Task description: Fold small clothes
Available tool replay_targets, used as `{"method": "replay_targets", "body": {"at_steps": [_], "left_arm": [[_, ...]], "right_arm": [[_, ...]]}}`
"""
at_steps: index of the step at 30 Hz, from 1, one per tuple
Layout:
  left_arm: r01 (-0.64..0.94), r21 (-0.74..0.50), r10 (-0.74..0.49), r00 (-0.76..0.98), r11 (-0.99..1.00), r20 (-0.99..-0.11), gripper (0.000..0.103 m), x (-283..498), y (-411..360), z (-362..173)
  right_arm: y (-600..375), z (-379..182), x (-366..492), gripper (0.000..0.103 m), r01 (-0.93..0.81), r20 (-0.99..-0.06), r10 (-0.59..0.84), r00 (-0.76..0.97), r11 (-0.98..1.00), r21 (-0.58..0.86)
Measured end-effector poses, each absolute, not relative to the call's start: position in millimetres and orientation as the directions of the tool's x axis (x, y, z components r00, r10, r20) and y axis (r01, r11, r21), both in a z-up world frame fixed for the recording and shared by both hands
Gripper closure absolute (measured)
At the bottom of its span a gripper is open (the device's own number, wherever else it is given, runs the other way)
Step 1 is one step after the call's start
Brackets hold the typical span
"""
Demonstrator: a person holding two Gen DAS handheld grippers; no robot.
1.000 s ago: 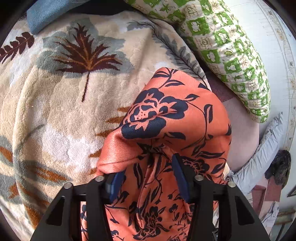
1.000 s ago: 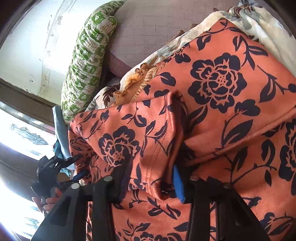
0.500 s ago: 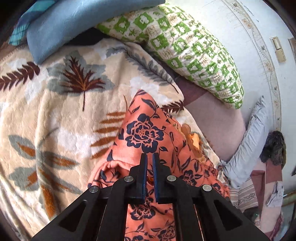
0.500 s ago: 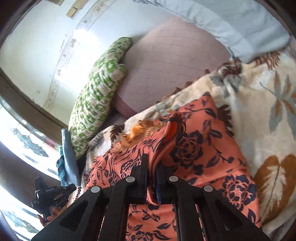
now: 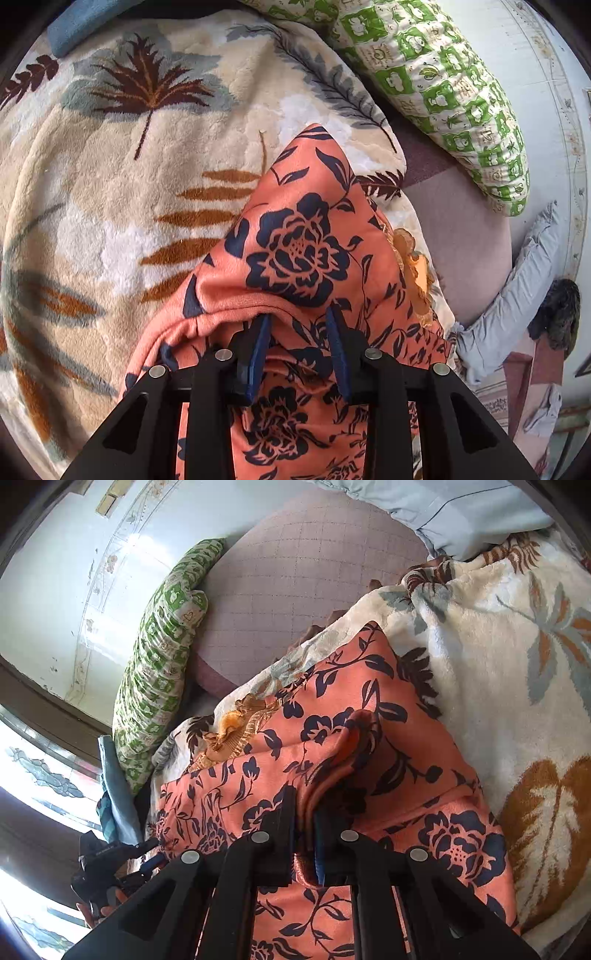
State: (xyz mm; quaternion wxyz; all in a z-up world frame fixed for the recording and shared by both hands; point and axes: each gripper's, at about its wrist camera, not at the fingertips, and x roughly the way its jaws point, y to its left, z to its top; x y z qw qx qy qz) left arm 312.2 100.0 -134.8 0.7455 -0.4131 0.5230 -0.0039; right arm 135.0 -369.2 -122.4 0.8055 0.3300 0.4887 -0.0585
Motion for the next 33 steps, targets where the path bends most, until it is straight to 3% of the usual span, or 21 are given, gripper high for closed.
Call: {"method": "replay_targets", "body": {"at_steps": [1,2,10,14,18,20,22,24,26,29,30,32,33], "left_arm": [[-0.416,-0.615,-0.435,0.452,0.669,-0.779,0.092,317,97,-133],[-0.407,-0.612,-0.431,0.454,0.678,-0.78,0.095,322,96,-129],[-0.226,-0.693,-0.488,0.565,0.684,-0.666,0.096,290,82,-65],[-0.242,-0.64,-0.452,0.533,0.729,-0.716,0.096,267,69,-93],[-0.371,-0.585,-0.438,0.41,0.722,-0.8,0.096,273,68,-143],[-0.377,-0.615,-0.478,0.398,0.693,-0.783,0.096,274,70,-149],[-0.342,-0.636,-0.488,0.427,0.692,-0.761,0.096,273,69,-139],[-0.304,-0.639,-0.486,0.447,0.707,-0.751,0.09,277,67,-129],[-0.287,-0.637,-0.492,0.44,0.716,-0.751,0.071,283,62,-127],[-0.304,-0.588,-0.443,0.43,0.749,-0.787,0.07,287,59,-132],[-0.312,-0.574,-0.434,0.417,0.757,-0.799,0.07,288,58,-136],[-0.314,-0.574,-0.44,0.406,0.756,-0.801,0.07,290,56,-140],[-0.315,-0.564,-0.424,0.414,0.764,-0.805,0.07,289,56,-140]], "right_arm": [[-369,-124,138,0.096,0.418,-0.832,0.221,0.51,0.781,0.464],[-369,-124,142,0.096,0.42,-0.834,0.218,0.507,0.783,0.46],[-382,-53,147,0.097,0.302,-0.68,0.269,0.682,0.743,0.597],[-401,-84,123,0.096,0.411,-0.771,0.218,0.598,0.743,0.528],[-411,-141,102,0.092,0.537,-0.88,0.171,0.444,0.735,0.414],[-414,-147,95,0.092,0.551,-0.877,0.193,0.44,0.714,0.433],[-421,-139,89,0.085,0.549,-0.851,0.197,0.488,0.688,0.474],[-429,-130,91,0.06,0.554,-0.83,0.171,0.53,0.671,0.492],[-436,-128,100,0.055,0.57,-0.83,0.151,0.536,0.661,0.488],[-433,-136,122,0.056,0.591,-0.875,0.106,0.472,0.699,0.403],[-429,-139,129,0.063,0.592,-0.893,0.088,0.442,0.72,0.364],[-417,-128,143,0.094,0.518,-0.881,0.07,0.468,0.786,0.337],[-411,-115,144,0.094,0.466,-0.846,0.063,0.53,0.812,0.352]]}}
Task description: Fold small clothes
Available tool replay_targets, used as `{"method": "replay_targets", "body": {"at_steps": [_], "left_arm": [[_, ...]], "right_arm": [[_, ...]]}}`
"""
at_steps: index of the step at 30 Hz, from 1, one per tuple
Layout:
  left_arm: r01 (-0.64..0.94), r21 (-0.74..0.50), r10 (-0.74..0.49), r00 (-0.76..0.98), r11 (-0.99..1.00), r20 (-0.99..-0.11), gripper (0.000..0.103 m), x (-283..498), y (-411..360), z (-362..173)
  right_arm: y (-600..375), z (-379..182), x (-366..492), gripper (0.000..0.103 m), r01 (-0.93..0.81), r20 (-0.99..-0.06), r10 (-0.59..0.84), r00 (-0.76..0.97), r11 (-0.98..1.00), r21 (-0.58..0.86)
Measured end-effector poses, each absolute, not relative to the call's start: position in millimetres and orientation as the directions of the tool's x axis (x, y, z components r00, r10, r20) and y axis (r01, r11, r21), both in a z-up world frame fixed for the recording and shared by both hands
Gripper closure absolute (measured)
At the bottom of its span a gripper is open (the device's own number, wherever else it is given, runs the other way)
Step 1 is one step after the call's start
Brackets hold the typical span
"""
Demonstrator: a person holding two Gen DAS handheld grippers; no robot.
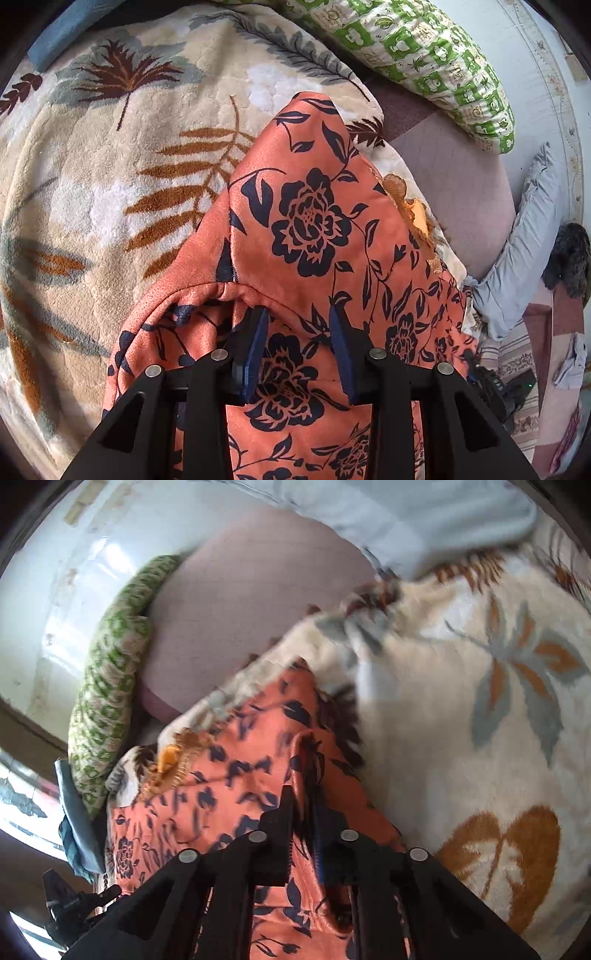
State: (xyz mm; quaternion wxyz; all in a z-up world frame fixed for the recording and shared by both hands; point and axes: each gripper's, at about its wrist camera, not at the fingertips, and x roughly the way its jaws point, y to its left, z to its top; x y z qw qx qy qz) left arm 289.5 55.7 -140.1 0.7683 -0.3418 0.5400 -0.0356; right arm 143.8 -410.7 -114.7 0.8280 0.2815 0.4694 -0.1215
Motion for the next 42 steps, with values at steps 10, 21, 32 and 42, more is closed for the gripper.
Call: {"method": "replay_targets", "body": {"at_steps": [10,21,32,42], "left_arm": [[-0.339,-0.573,-0.451,0.376,0.746,-0.81,0.073,289,66,-148],[-0.097,-0.554,-0.492,0.351,0.827,-0.797,0.05,180,111,-77],[-0.118,-0.548,-0.508,0.256,0.828,-0.823,0.047,102,135,-95],[-0.172,-0.566,-0.535,0.198,0.806,-0.821,0.047,81,136,-123]], "right_arm": [[-423,-133,140,0.085,0.533,-0.907,0.019,0.421,0.804,0.264],[-413,-66,-3,0.062,0.471,-0.909,0.118,0.4,0.824,0.314],[-421,-73,-118,0.056,0.553,-0.92,0.17,0.352,0.756,0.351],[-395,-74,-129,0.055,0.453,-0.893,0.267,0.362,0.787,0.419]]}}
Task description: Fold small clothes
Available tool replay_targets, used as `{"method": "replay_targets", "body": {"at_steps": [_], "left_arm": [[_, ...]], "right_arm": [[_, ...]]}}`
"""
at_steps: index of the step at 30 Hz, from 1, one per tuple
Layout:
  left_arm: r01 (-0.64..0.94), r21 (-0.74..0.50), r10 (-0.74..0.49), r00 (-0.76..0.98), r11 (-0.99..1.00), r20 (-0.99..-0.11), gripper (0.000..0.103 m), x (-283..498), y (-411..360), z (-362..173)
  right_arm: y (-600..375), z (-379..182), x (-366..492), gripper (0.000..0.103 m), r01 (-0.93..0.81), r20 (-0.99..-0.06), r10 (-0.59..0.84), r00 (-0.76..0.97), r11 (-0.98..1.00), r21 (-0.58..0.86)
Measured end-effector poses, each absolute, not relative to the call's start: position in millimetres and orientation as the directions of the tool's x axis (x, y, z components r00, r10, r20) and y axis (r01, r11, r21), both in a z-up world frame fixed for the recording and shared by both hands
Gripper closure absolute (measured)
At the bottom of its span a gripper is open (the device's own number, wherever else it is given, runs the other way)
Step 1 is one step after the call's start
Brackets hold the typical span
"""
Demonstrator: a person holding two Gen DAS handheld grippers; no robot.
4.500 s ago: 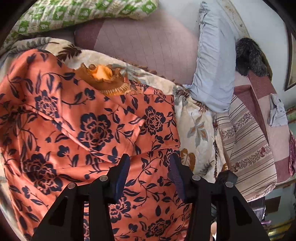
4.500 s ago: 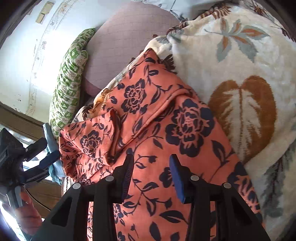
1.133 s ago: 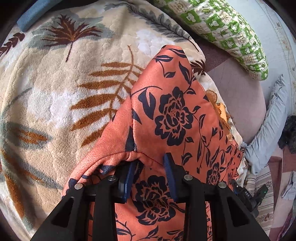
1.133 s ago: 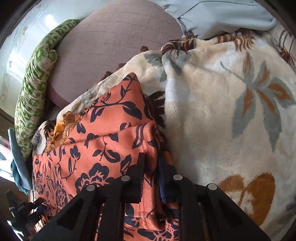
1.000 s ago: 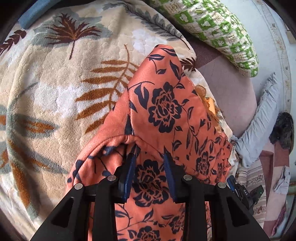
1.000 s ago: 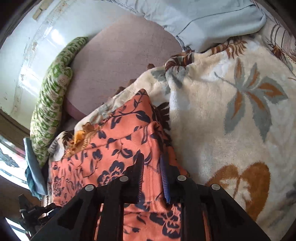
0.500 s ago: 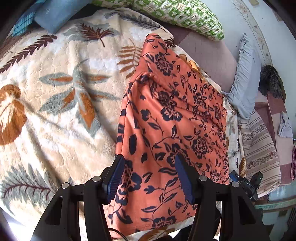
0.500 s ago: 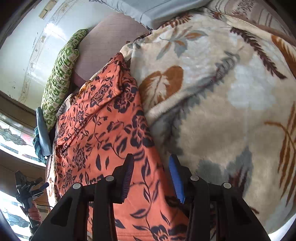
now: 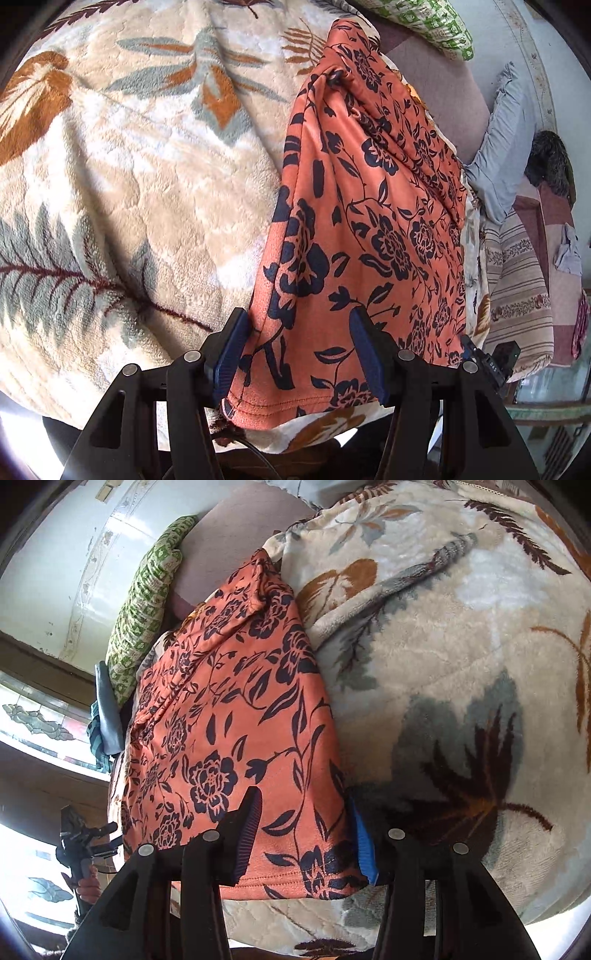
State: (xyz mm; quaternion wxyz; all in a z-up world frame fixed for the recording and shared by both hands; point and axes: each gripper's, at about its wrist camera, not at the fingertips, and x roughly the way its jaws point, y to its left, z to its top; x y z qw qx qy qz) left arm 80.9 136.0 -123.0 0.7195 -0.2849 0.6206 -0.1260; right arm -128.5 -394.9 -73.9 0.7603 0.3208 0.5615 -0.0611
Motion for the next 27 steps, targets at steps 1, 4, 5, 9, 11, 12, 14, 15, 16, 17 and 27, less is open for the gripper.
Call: {"method": "replay_targets", "body": {"at_steps": [1,4,5,9,11,12,14,15,16,17,27], "left_arm": [[-0.166,-0.559,-0.53,0.188,0.812,-0.827,0.046,80,133,-126],[-0.139,-0.528,-0.501,0.189,0.838,-0.845,0.044,78,121,-130],[-0.132,-0.527,-0.5,0.191,0.84,-0.845,0.041,78,119,-129],[-0.126,-0.522,-0.495,0.193,0.844,-0.847,0.039,78,115,-128],[-0.118,-0.518,-0.492,0.196,0.847,-0.848,0.038,77,114,-128],[-0.115,-0.519,-0.492,0.197,0.847,-0.848,0.038,77,113,-129],[-0.108,-0.523,-0.497,0.2,0.845,-0.844,0.034,76,112,-129],[-0.105,-0.524,-0.499,0.2,0.845,-0.843,0.034,76,112,-129],[-0.101,-0.523,-0.498,0.201,0.846,-0.844,0.034,76,110,-129],[-0.091,-0.52,-0.496,0.2,0.849,-0.845,0.035,76,108,-129],[-0.013,-0.589,-0.577,0.184,0.808,-0.796,0.096,76,95,-122]], "right_arm": [[-392,-72,-128,0.055,0.435,-0.89,0.276,0.363,0.794,0.424],[-384,-73,-125,0.055,0.396,-0.899,0.283,0.335,0.823,0.407],[-382,-75,-123,0.055,0.393,-0.905,0.272,0.326,0.832,0.391],[-381,-78,-125,0.055,0.393,-0.904,0.274,0.328,0.831,0.394],[-379,-77,-126,0.06,0.375,-0.907,0.262,0.329,0.846,0.38],[-380,-77,-127,0.063,0.374,-0.902,0.269,0.339,0.841,0.391],[-385,-79,-130,0.068,0.392,-0.899,0.266,0.349,0.83,0.398],[-387,-81,-132,0.073,0.399,-0.901,0.263,0.346,0.828,0.395],[-388,-82,-132,0.078,0.404,-0.906,0.252,0.341,0.83,0.384],[-389,-83,-133,0.084,0.407,-0.911,0.241,0.336,0.835,0.371],[-406,-83,-143,0.096,0.47,-0.85,0.353,0.392,0.717,0.514]]}}
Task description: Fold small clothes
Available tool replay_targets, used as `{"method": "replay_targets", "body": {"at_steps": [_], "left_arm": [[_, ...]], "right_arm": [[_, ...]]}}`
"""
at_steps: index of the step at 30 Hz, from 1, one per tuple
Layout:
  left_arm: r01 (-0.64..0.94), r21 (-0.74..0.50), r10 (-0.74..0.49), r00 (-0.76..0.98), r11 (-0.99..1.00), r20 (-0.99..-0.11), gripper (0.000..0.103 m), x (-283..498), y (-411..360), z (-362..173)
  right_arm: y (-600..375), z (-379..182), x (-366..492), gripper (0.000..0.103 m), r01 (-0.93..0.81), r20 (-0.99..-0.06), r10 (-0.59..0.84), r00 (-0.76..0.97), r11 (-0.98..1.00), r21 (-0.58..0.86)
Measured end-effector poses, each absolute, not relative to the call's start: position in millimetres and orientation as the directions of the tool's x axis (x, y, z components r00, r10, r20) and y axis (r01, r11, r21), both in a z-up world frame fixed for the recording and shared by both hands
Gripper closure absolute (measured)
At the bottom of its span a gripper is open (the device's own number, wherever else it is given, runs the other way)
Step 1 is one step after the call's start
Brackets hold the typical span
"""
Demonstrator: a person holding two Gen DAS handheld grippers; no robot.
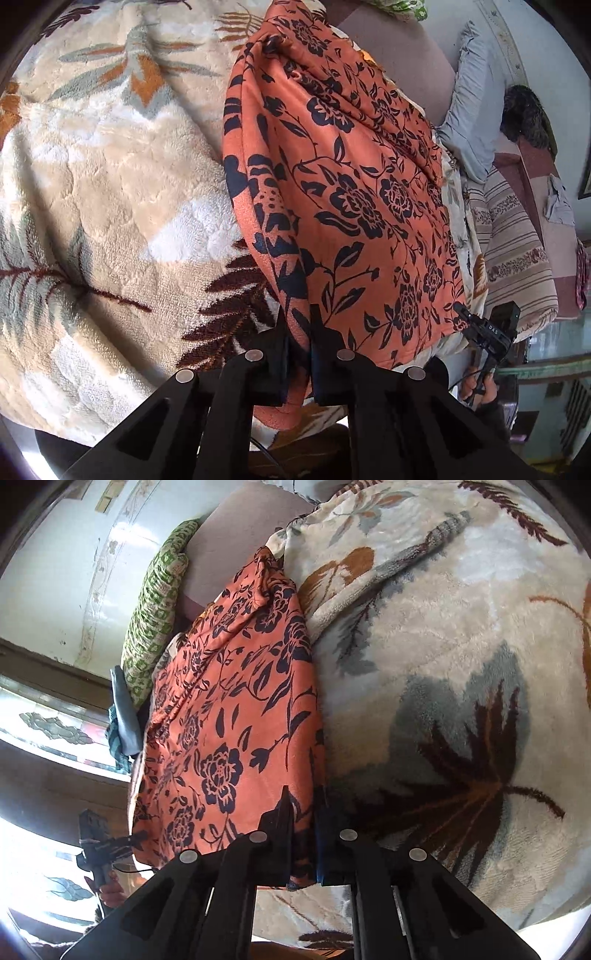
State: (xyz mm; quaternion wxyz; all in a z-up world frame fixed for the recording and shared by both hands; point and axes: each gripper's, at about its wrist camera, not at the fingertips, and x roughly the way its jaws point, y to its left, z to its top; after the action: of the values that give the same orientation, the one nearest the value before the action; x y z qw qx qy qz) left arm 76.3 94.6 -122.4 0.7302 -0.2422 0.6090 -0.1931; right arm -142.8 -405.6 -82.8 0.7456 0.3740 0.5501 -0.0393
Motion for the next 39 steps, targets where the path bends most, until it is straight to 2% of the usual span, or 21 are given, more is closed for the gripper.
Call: {"method": "replay_targets", "body": {"at_steps": [4,5,6,8,9,11,12,13,19,28,31,39], "left_arm": [[0.024,-0.545,-0.541,0.174,0.838,-0.823,0.096,77,91,-119],[0.027,-0.533,-0.529,0.162,0.846,-0.833,0.092,77,89,-122],[0.027,-0.518,-0.516,0.15,0.855,-0.843,0.087,78,89,-125],[0.018,-0.508,-0.506,0.129,0.861,-0.853,0.063,80,86,-132],[0.011,-0.512,-0.51,0.123,0.859,-0.852,0.062,81,84,-135],[0.012,-0.515,-0.512,0.135,0.857,-0.848,0.068,82,81,-134],[0.02,-0.525,-0.522,0.141,0.851,-0.841,0.075,83,80,-133],[0.026,-0.542,-0.54,0.14,0.84,-0.83,0.096,83,80,-132],[0.029,-0.641,-0.633,0.202,0.767,-0.748,0.096,82,93,-110],[0.035,-0.751,-0.712,0.349,0.66,-0.609,0.096,116,117,-66],[0.019,-0.75,-0.697,0.384,0.661,-0.605,0.096,139,122,-60],[-0.065,-0.726,-0.634,0.438,0.685,-0.637,0.096,243,112,-60]], "right_arm": [[-406,-91,-143,0.091,0.474,-0.858,0.376,0.35,0.719,0.509],[-406,-92,-142,0.091,0.475,-0.858,0.381,0.345,0.718,0.51],[-406,-93,-141,0.091,0.47,-0.858,0.386,0.339,0.72,0.51],[-403,-94,-139,0.088,0.468,-0.873,0.368,0.32,0.74,0.483],[-402,-95,-137,0.088,0.465,-0.878,0.362,0.313,0.747,0.475],[-399,-95,-136,0.09,0.459,-0.889,0.338,0.31,0.765,0.451],[-399,-94,-136,0.091,0.464,-0.887,0.337,0.315,0.761,0.454],[-399,-95,-136,0.093,0.477,-0.878,0.351,0.325,0.741,0.473],[-401,-89,-143,0.095,0.507,-0.741,0.485,0.464,0.541,0.671],[-397,-70,-98,0.095,0.41,-0.55,0.56,0.62,0.366,0.835],[-402,-64,-68,0.095,0.374,-0.519,0.558,0.647,0.361,0.854],[-433,-65,41,0.095,0.347,-0.518,0.506,0.689,0.397,0.85]]}}
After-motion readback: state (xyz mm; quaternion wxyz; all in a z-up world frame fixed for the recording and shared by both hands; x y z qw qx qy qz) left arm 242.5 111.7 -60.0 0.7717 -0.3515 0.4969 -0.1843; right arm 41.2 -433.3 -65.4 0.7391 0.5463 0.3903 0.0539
